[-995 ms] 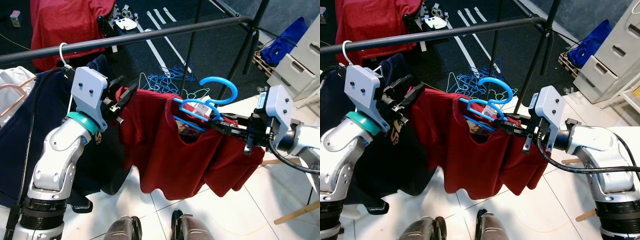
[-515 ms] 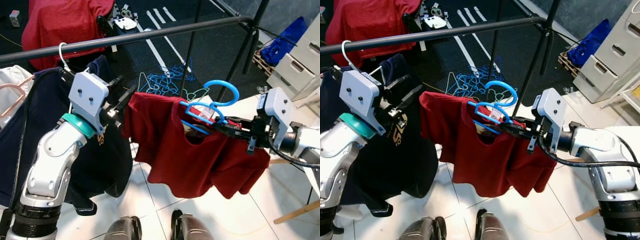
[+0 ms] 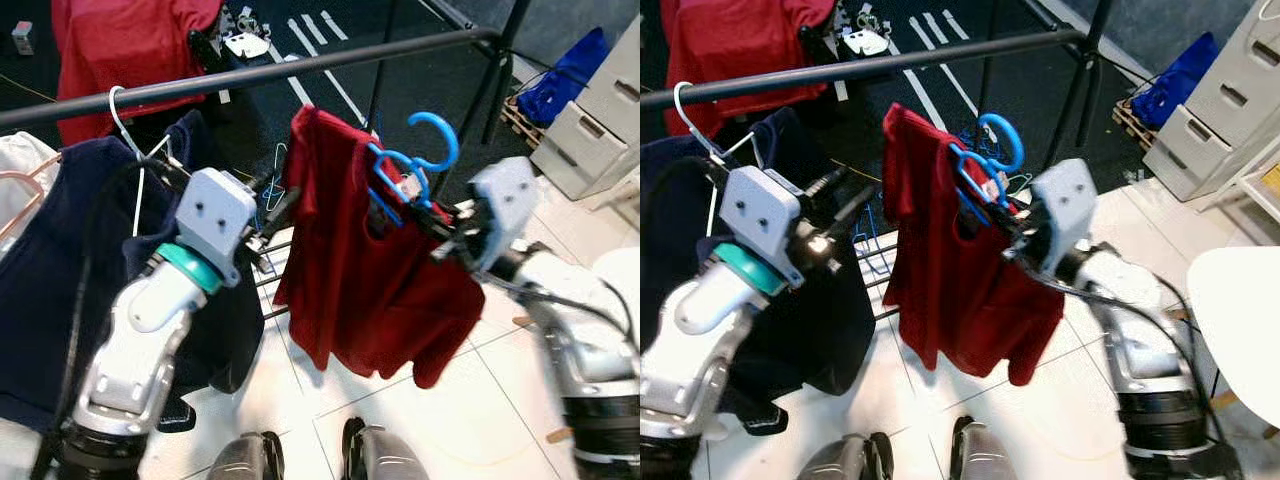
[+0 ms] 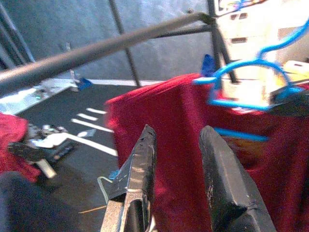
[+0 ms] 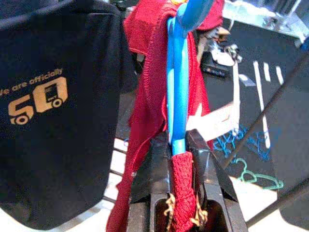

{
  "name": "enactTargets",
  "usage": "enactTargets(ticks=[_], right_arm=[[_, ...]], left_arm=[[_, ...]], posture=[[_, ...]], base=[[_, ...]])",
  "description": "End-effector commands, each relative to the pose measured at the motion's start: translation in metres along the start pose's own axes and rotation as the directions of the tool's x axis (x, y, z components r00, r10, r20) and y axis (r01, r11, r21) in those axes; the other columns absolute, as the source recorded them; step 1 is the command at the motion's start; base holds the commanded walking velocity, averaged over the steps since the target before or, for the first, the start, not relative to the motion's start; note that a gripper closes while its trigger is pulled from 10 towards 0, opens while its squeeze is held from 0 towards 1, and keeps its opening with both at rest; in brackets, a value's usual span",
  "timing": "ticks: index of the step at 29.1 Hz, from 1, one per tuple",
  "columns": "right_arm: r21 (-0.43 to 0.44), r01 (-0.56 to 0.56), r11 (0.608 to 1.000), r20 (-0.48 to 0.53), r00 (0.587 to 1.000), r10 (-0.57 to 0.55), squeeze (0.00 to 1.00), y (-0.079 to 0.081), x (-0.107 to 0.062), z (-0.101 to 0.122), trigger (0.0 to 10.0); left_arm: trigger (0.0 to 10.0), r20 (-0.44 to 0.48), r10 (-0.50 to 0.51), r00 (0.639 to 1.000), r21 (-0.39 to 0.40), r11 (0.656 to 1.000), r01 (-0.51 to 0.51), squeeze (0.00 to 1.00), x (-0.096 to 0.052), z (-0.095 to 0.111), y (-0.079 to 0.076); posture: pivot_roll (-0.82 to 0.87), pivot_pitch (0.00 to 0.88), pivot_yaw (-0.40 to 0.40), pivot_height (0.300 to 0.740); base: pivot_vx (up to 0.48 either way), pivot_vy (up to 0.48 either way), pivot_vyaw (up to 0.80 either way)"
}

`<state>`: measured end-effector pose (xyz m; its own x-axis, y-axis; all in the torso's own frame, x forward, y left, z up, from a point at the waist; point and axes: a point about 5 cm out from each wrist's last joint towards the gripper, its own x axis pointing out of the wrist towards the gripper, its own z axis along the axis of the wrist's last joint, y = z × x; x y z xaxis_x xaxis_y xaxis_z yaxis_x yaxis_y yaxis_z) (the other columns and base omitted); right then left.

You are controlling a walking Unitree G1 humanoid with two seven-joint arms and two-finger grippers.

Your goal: Hang hanger

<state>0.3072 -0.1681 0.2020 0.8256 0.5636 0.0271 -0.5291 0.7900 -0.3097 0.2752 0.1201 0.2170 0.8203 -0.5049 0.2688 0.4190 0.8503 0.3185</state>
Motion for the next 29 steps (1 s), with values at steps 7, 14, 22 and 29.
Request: enactTargets(ticks=[7,14,22,29], right_arm=[[0.074,0.108,0.991,0.092,0.989,-0.115,0.00,-0.001,0.016,0.006,0.0],[0.100,0.219,0.971,0.120,0.966,-0.230,0.00,-0.013,0.021,0.009,0.0],[0.180,0.274,0.945,0.119,0.947,-0.298,0.00,-0.032,0.040,0.011,0.0],[0.199,0.152,0.968,0.053,0.985,-0.166,0.00,-0.034,0.070,0.010,0.0]], left_arm=[[10.0,-0.082,0.232,0.969,0.031,0.973,-0.230,0.00,-0.007,-0.017,-0.005],[10.0,-0.071,0.344,0.936,0.115,0.935,-0.334,0.00,-0.019,-0.017,0.004],[10.0,-0.088,0.448,0.890,0.136,0.890,-0.435,0.00,-0.022,-0.019,0.016],[10.0,-0.067,0.453,0.889,0.139,0.887,-0.441,0.00,-0.020,-0.014,0.009]], posture=[[-0.12,0.114,0.026,0.740],[-0.09,0.097,0.001,0.740],[-0.06,0.096,-0.009,0.740],[-0.04,0.097,-0.022,0.740]], base=[[0.000,0.000,0.00],[0.000,0.000,0.00],[0.000,0.000,0.00],[0.000,0.000,0.00]])
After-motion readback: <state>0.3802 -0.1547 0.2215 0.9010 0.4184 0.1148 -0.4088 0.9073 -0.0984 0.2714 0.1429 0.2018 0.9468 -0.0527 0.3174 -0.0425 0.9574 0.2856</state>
